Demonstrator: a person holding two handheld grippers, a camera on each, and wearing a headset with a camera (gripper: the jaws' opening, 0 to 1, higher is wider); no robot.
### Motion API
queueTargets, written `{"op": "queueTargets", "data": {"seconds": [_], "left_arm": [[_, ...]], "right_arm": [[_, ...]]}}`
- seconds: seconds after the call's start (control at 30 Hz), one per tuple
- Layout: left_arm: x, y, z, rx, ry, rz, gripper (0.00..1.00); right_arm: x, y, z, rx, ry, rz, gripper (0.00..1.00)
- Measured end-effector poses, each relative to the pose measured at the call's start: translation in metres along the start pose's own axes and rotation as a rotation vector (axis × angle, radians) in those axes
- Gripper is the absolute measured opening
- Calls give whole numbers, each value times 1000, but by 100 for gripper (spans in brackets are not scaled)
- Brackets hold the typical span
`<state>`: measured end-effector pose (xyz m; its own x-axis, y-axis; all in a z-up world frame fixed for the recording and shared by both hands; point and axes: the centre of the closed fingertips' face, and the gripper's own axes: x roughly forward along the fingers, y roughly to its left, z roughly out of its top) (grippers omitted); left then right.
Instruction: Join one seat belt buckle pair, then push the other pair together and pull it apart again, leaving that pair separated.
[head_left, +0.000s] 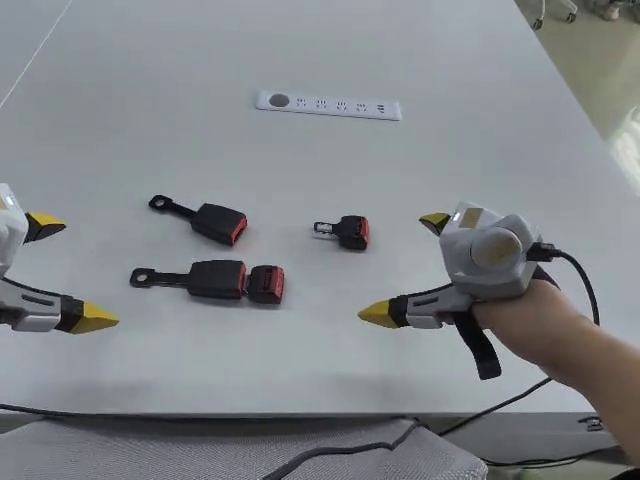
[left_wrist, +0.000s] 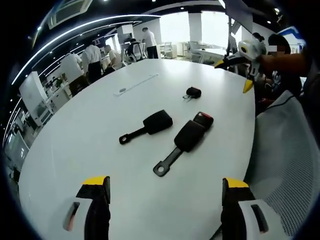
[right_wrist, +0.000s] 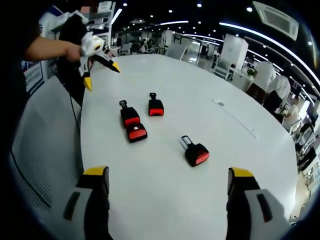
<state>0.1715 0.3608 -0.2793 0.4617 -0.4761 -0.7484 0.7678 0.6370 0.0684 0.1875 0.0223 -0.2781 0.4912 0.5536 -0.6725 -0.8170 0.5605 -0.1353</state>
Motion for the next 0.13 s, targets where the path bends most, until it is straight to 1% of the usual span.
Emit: {"op": "queueTargets", "data": {"seconds": [0.03,0.07,0.13], "left_arm": [[0,0,-3,-8,6,1,99],[-1,-1,-5,-16,13,-2,100],[-3,-1,-5,-21,0,7,100]], "right_arm": [[0,1,0,-2,-1,-1,100],[-1,3,0,-3,-1,-2,100],[-1,5,0,-1,-4,-7,100]]}}
